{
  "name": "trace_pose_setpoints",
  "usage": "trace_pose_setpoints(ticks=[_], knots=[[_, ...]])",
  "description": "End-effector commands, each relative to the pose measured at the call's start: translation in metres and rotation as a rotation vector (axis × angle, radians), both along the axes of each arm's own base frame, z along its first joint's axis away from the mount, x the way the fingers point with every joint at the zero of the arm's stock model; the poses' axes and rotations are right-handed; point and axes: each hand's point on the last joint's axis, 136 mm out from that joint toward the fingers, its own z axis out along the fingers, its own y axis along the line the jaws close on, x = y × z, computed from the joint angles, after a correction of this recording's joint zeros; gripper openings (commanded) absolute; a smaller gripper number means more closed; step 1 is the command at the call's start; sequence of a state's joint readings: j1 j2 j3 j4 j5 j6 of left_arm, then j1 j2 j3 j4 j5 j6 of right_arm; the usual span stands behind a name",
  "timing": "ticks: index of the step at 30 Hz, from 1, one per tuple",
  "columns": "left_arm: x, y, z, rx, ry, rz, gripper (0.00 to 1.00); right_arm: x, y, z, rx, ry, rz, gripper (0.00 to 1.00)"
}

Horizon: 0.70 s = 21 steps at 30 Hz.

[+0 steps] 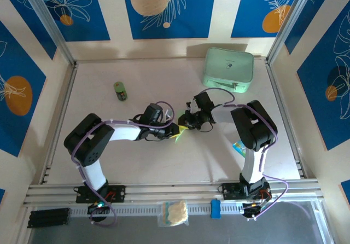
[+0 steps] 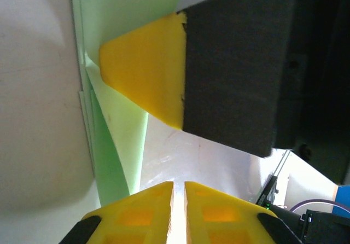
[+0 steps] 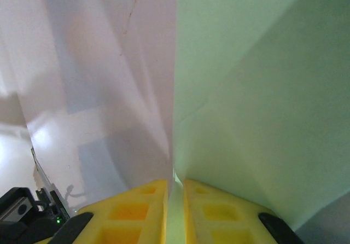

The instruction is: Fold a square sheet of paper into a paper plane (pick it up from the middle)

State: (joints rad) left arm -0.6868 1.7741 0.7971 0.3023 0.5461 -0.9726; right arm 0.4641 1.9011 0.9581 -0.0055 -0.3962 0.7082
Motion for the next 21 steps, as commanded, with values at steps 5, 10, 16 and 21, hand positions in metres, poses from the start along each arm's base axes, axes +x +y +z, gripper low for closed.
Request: trace_pose_setpoints(ticks=[5,10,16,21], knots=[[-0.007,-0.008,-0.008,-0.005,0.03,-0.024,0.14,-0.011,-0.007,-0.016,-0.07,0.058,-0.012,0.17],[-0.014,-0.007,-0.018,0.017,0.058,-0.032,0.14,-0.012,-0.008,-0.018,-0.076,0.065,-0.015,0.17],[-0.019,-0.005,-0.026,0.033,0.076,-0.032,0.14,-0.013,-0.009,-0.019,-0.082,0.069,-0.016,0.16],[-0.023,-0.003,-0.032,0.049,0.092,-0.036,0.14,-0.013,-0.01,-0.02,-0.089,0.072,-0.019,0.16]])
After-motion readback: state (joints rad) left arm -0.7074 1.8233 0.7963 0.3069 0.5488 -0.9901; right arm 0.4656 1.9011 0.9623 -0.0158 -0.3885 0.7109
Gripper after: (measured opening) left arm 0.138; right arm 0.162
